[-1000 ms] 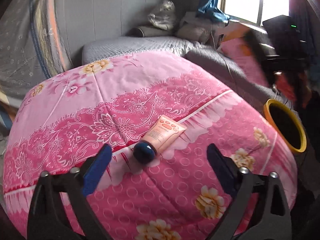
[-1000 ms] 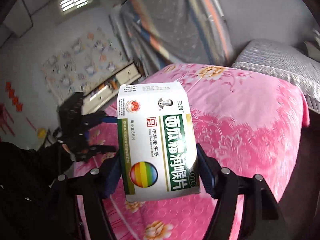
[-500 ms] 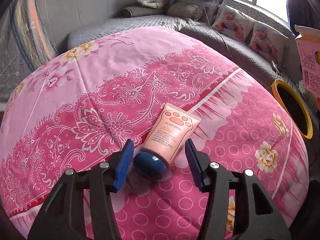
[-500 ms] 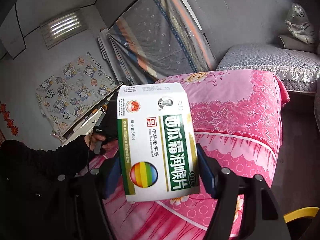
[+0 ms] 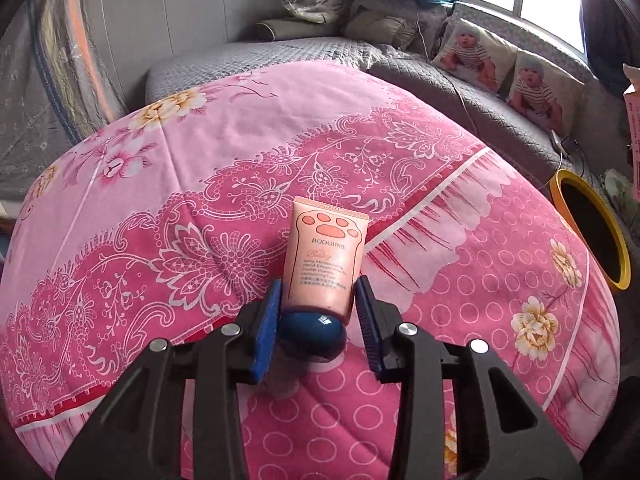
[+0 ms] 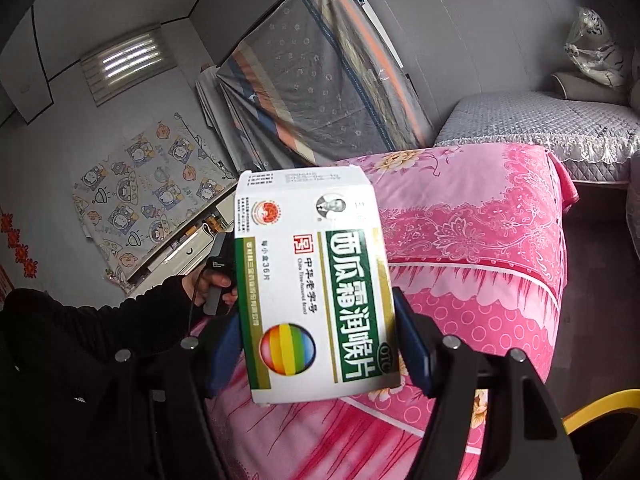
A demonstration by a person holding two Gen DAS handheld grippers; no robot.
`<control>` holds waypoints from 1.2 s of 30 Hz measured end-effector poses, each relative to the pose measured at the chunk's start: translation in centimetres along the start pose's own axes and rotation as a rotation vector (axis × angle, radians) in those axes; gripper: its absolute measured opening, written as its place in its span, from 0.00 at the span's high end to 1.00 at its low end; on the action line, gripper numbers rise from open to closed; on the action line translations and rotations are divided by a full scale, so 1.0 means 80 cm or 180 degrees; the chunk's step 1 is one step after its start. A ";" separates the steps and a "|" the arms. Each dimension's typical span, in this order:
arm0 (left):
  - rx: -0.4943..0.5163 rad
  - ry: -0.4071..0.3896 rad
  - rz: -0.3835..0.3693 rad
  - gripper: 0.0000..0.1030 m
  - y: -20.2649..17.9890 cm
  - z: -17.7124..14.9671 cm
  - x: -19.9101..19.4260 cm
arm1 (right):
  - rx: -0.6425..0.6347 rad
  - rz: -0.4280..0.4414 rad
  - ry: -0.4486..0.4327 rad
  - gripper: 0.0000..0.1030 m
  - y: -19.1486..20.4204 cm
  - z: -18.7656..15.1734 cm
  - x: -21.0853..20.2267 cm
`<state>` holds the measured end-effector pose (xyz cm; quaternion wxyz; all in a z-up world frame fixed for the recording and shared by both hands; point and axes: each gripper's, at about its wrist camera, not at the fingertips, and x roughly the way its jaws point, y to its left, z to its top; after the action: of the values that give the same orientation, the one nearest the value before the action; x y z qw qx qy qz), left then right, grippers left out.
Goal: Collect trash
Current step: 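Carry cream tube and medicine box over the yellow bin and open both tools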
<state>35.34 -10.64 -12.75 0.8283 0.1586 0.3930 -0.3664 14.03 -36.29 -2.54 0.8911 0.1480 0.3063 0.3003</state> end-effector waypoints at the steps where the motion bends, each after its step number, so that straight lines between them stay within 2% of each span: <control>1: -0.0022 -0.0043 0.0008 0.66 0.000 0.000 -0.007 | -0.0004 -0.0019 -0.0005 0.37 0.005 -0.001 -0.003; 6: -0.0094 -0.0320 0.0052 0.66 -0.010 -0.001 -0.061 | 0.0075 -0.0075 -0.0073 0.38 0.023 -0.012 -0.020; 13: -0.0210 -0.0643 0.0140 0.66 -0.057 -0.005 -0.127 | 0.0272 -0.0211 -0.0259 0.37 0.033 -0.036 -0.044; 19: -0.0140 -0.0720 0.0094 0.66 -0.128 0.013 -0.139 | 0.0637 -0.0386 -0.0477 0.38 0.008 -0.065 -0.076; 23: 0.0011 -0.0752 -0.0067 0.66 -0.187 0.034 -0.134 | 0.0866 -0.0571 -0.0631 0.37 -0.014 -0.089 -0.110; 31: 0.0367 -0.0737 -0.0423 0.66 -0.307 0.074 -0.093 | 0.1353 -0.1375 -0.1016 0.37 -0.074 -0.147 -0.190; 36: 0.0550 -0.0774 -0.0518 0.66 -0.369 0.093 -0.070 | 0.1618 -0.1868 -0.1173 0.37 -0.099 -0.181 -0.226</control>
<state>15.38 -32.12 -2.89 0.8206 0.1514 0.2685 -0.4813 -3.09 -52.58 -8.92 0.9138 0.3206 0.2354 -0.0823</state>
